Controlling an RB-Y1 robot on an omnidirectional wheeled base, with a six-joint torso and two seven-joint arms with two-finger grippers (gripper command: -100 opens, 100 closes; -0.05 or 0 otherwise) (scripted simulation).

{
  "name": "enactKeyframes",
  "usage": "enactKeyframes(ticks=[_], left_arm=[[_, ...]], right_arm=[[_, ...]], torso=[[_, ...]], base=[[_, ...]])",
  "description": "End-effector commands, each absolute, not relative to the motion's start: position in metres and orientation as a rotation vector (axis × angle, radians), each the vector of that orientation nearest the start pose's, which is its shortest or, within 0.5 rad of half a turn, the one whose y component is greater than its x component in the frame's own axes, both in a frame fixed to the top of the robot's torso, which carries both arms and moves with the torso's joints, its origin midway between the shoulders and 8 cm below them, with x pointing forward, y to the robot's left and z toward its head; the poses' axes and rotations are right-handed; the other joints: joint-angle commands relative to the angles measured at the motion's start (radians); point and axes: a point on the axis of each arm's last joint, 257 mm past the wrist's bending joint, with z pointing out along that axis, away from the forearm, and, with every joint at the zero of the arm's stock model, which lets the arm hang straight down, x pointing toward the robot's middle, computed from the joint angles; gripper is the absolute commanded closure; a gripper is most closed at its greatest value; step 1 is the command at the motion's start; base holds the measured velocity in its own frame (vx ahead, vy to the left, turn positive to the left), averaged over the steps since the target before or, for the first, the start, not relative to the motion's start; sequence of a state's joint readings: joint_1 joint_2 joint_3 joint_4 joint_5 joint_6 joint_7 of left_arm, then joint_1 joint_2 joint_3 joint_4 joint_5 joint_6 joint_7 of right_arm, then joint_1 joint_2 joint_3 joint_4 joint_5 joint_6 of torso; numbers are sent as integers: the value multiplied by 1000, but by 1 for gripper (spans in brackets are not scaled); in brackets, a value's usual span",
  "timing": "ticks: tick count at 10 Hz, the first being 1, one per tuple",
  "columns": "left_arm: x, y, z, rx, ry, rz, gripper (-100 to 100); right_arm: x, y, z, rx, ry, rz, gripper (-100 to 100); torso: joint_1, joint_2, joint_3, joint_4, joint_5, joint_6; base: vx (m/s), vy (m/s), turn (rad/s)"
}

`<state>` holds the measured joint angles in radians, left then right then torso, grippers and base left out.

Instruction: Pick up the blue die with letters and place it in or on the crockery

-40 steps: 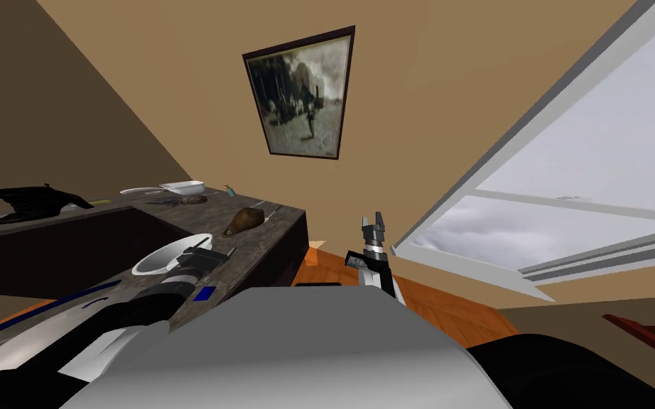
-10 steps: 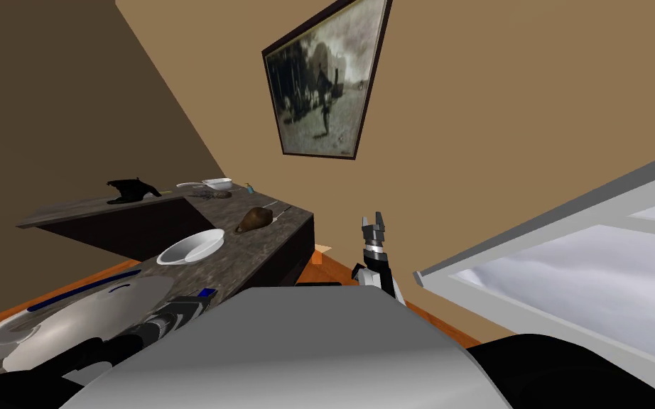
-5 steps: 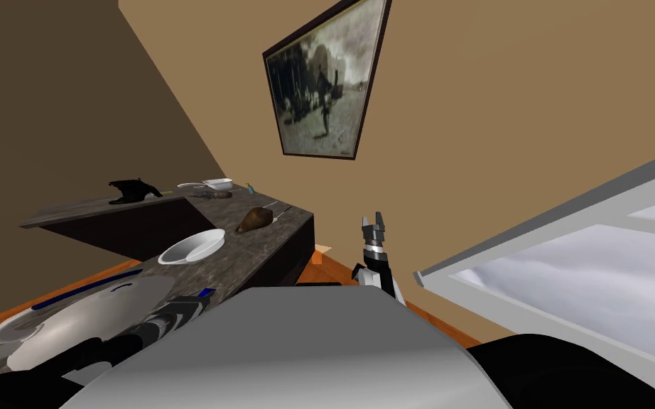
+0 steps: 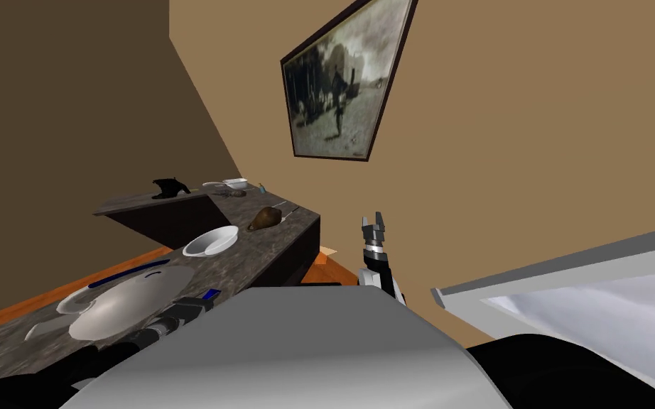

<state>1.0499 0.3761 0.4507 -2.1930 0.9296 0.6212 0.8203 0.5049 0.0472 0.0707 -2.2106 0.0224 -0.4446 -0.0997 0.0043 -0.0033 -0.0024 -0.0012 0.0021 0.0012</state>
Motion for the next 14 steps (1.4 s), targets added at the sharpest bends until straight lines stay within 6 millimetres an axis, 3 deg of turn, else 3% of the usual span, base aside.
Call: enactKeyframes(ticks=[1,2,3,14], left_arm=[[154,478,-326,-2661,256,-974,100],[154,477,-325,-2661,258,-975,0],[163,482,-316,-2638,242,-1010,100],[177,563,-252,-2455,-65,-1184,100]], right_arm=[[368,-260,-19,832,645,1418,0],[368,-260,-19,832,645,1418,0],[368,-260,-19,832,645,1418,0],[368,-260,-19,832,645,1419,0]], torso=[[0,0,0,0,0,0],[-1,1,1,0,0,1],[-2,3,1,1,0,0],[-2,3,2,2,-1,2]], base=[[24,16,20],[0,0,0],[42,-18,-193],[15,10,-281]])
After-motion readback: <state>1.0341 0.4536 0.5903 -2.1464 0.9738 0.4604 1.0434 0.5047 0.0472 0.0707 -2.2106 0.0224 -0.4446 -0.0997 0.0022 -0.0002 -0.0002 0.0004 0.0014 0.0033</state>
